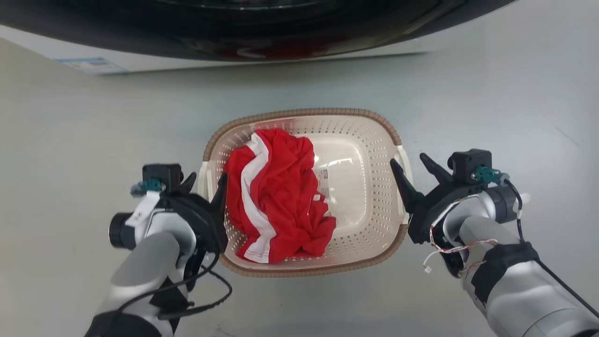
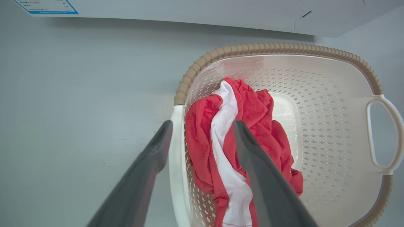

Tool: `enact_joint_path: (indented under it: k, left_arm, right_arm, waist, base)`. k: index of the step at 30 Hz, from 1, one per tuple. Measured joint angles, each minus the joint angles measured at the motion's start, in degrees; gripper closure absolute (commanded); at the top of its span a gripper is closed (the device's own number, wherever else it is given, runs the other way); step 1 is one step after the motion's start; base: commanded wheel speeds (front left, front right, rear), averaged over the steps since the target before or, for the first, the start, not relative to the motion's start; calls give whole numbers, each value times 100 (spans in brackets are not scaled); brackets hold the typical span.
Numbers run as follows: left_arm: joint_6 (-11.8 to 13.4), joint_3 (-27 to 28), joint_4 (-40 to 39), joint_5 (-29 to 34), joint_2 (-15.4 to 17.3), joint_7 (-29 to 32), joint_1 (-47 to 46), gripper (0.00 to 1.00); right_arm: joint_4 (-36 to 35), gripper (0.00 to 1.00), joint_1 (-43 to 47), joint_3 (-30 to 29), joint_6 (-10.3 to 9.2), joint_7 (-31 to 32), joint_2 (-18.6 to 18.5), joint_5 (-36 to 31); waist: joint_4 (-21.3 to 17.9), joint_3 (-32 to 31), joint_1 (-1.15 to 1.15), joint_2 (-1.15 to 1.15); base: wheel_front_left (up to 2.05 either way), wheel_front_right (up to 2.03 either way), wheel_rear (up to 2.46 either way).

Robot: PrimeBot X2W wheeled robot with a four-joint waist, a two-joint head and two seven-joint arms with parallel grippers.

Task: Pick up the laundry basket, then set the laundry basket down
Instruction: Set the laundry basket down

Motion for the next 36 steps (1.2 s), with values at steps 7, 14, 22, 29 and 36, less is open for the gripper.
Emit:
enact_joint_path:
  k: [7,14,22,29,36]
  left_arm:
    - [0,-24,-20,12,75,-249,273,0]
    - [-4,-108,-203,110,148,-398,566,0]
    - [-26,-109,-623,222,198,-438,988,0]
    - [64,70,-1288,278,348,-438,1396,0]
    - [278,245,-2022,390,499,-438,1930,0]
  right_arm:
    - [-154,0,260,-27,0,-8,-10,49]
    - [-386,0,550,-203,0,-9,-89,99]
    - [-780,0,1042,-470,-52,-9,-162,98]
    - [-1267,0,1468,-721,-224,-10,-314,13]
    - [-1889,0,1885,-940,-432,-10,-445,-178]
  waist:
    - [-40,-424,0,0]
    - [-71,-960,0,0]
    - [-84,-1675,0,-1]
    - [-81,-2214,0,-1]
    - [-87,-2694,0,-1]
  base:
    - [0,0,0]
    - [0,0,0]
    - [0,0,0]
    - [0,0,0]
    - [0,0,0]
